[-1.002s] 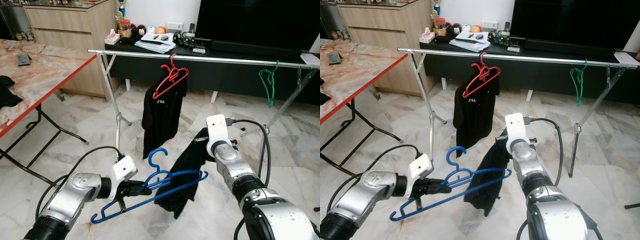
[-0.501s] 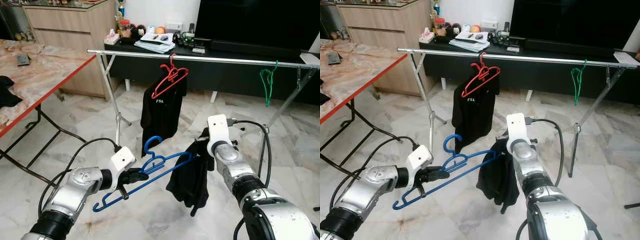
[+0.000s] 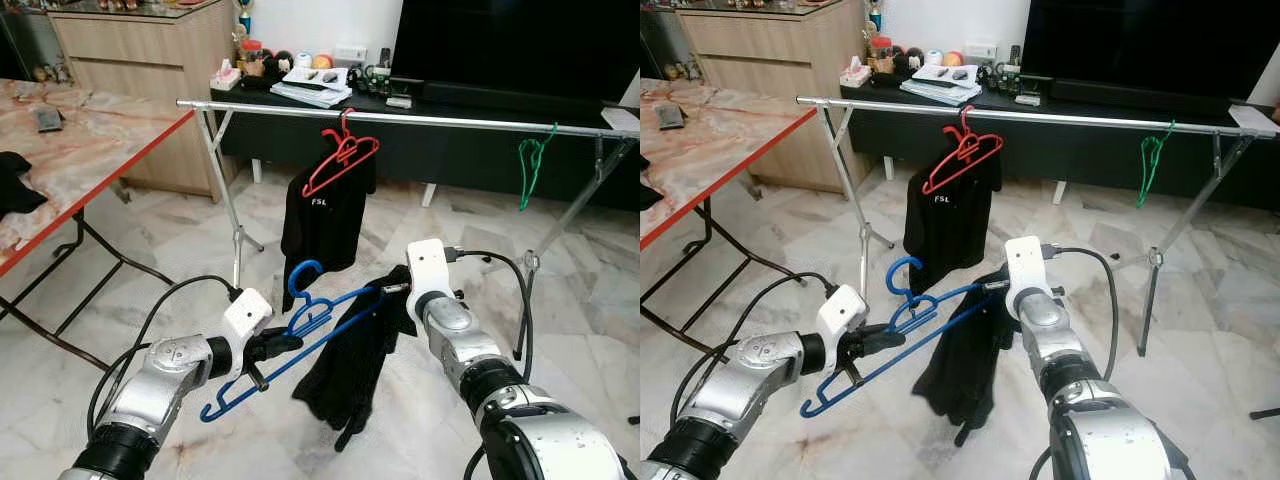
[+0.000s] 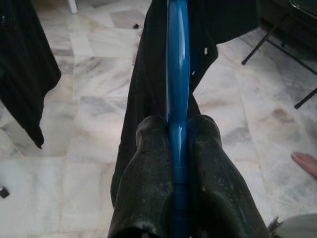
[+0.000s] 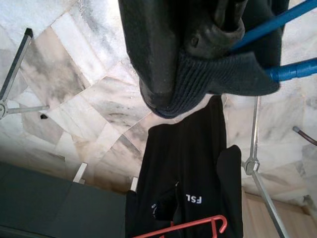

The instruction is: Hang hanger

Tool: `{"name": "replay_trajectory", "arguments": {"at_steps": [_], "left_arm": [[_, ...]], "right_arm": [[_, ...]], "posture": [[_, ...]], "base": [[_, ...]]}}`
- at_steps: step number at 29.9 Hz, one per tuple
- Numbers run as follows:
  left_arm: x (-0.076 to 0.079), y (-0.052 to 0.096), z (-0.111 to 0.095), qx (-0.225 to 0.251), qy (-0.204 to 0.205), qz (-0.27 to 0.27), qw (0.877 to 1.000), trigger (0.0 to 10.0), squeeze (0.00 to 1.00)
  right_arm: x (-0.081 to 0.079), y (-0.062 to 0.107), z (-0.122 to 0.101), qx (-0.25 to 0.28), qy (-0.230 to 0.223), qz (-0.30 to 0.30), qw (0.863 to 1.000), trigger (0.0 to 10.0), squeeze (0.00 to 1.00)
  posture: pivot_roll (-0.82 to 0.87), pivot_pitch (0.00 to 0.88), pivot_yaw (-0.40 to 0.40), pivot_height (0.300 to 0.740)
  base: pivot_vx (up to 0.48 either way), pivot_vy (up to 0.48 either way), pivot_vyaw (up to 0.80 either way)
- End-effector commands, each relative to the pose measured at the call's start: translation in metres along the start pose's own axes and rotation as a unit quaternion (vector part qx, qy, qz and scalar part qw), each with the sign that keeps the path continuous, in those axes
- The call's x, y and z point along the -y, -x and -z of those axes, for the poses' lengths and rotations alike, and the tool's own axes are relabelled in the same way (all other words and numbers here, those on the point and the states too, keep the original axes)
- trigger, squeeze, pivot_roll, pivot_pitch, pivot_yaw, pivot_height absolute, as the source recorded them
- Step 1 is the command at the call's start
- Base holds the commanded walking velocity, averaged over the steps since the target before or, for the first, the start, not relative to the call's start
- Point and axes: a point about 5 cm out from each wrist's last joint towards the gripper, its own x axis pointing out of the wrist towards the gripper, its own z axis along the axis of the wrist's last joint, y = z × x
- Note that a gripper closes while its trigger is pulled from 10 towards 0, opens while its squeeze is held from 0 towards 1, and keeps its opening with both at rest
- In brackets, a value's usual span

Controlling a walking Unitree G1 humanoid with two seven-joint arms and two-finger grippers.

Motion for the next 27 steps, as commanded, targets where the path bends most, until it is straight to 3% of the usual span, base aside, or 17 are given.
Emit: {"name": "replay_trajectory", "arguments": {"at_steps": [1,4,6,20,22,27], "left_arm": [[-0.005,0.001,-0.006,0.008,-0.010,-0.012,1.000,10.0,0.00],[-0.004,0.001,-0.005,0.008,-0.007,-0.011,1.000,10.0,0.00],[0.000,-0.001,-0.004,0.015,0.009,-0.001,1.000,10.0,0.00],[0.007,0.003,-0.005,0.019,0.024,0.041,0.999,10.0,0.00],[0.007,0.003,-0.003,0.012,0.018,0.040,0.999,10.0,0.00],[0.008,0.003,-0.003,0.015,0.027,0.043,0.999,10.0,0.00]], "right_arm": [[0.001,0.000,-0.006,0.019,-0.014,0.000,1.000,10.0,0.00],[-0.001,0.000,-0.008,0.022,-0.017,-0.004,1.000,10.0,0.00],[-0.009,0.000,-0.013,0.032,-0.026,-0.038,0.998,10.0,0.00],[-0.021,0.001,-0.008,0.024,0.027,-0.113,0.993,10.0,0.00],[-0.027,0.002,-0.014,0.031,0.019,-0.152,0.988,10.0,0.00],[-0.030,0.002,-0.018,0.039,0.040,-0.170,0.984,10.0,0.00]], "posture": [[0.11,0.004,-0.052,0.740],[0.11,0.006,-0.051,0.740],[0.11,0.007,-0.055,0.740],[0.12,0.007,-0.054,0.740],[0.11,0.009,-0.053,0.740],[0.11,0.010,-0.053,0.740]], "base": [[0.000,0.000,0.00],[0.000,0.000,0.00],[0.000,0.000,0.00],[0.000,0.000,0.00],[0.000,0.000,0.00],[0.000,0.000,0.00]]}}
